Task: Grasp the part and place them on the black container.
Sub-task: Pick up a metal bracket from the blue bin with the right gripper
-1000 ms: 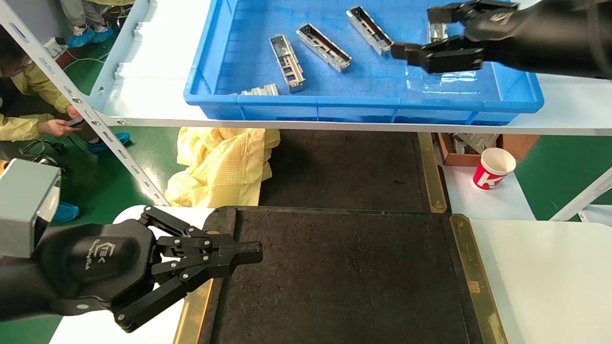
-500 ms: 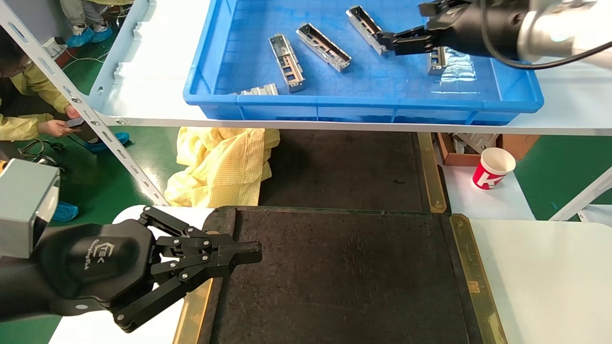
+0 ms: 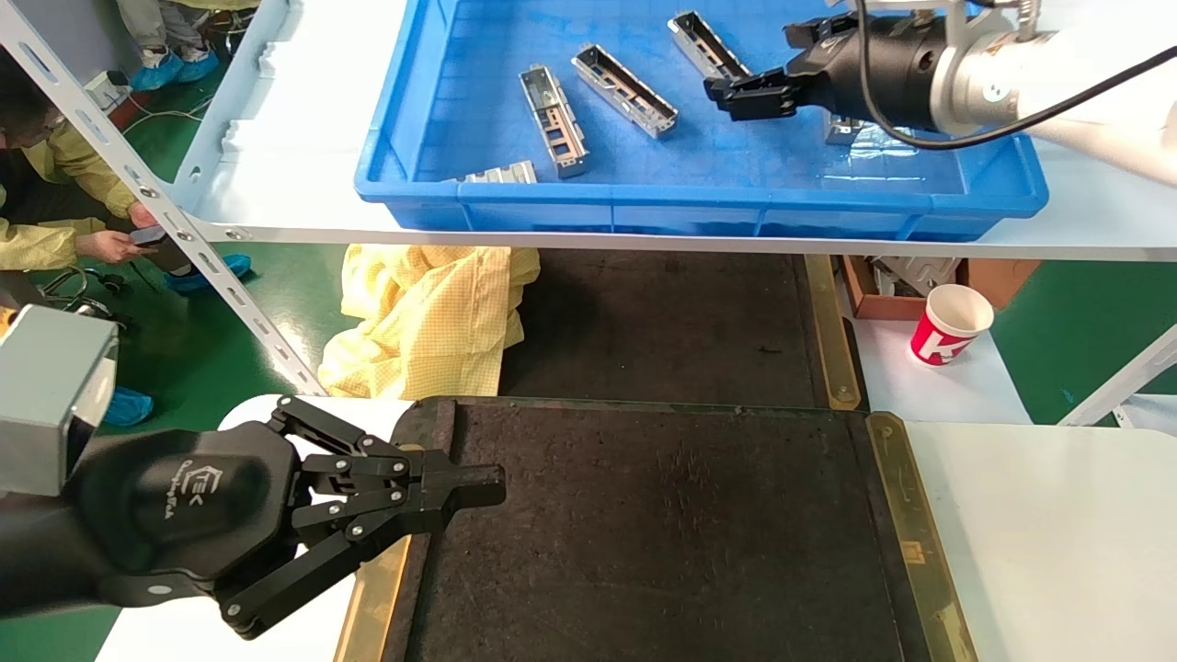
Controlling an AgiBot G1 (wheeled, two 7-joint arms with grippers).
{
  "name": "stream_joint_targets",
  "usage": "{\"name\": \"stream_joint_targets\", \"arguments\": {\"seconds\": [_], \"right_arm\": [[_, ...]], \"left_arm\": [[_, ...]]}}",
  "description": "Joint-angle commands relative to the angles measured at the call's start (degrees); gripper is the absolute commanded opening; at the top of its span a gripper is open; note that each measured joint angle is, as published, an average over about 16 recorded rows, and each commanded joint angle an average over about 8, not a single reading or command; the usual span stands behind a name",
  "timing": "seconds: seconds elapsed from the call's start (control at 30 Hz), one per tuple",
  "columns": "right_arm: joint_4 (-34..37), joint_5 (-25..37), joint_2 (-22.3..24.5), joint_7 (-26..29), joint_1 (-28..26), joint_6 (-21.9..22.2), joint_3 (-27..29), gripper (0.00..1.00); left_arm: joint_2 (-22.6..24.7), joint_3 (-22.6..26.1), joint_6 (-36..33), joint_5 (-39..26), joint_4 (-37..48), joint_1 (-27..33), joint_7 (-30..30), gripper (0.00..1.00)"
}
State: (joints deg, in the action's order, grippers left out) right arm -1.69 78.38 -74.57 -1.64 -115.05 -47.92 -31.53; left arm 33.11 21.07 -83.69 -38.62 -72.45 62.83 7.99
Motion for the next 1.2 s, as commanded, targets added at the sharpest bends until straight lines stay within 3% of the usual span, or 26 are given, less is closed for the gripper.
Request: {"name": "stream_joint_targets", "arguments": {"seconds": [0.03, 0.13, 0.17, 0.4, 0.43, 1.2], "right_arm": [[0.44, -0.04, -0.54, -0.23, 0.11, 0.66, 0.04, 0.0], [0.61, -0.37, -0.99, -0.44, 0.41, 1.02, 0.26, 0.0], [0.64, -0.5, -1.1, -0.51, 0.51, 1.14, 0.35, 0.0], [0.66, -1.64, -1.51, -0.87, 1.29, 2.1, 1.12, 0.0], [0.64, -1.81, -1.54, -0.9, 1.39, 2.23, 1.24, 0.0], [-0.06, -3.16, -2.21, -1.16, 2.61, 3.15, 1.97, 0.0]], "left_arm": [[0.0, 0.0, 0.0, 0.0, 0.0, 0.0, 0.0, 0.0], [0.0, 0.0, 0.0, 0.0, 0.0, 0.0, 0.0, 0.01], [0.0, 0.0, 0.0, 0.0, 0.0, 0.0, 0.0, 0.06], [0.0, 0.01, 0.0, 0.0, 0.0, 0.0, 0.0, 0.9], [0.0, 0.01, 0.0, 0.0, 0.0, 0.0, 0.0, 0.98], [-0.01, 0.02, 0.01, 0.01, 0.0, 0.01, -0.01, 1.0]]}}
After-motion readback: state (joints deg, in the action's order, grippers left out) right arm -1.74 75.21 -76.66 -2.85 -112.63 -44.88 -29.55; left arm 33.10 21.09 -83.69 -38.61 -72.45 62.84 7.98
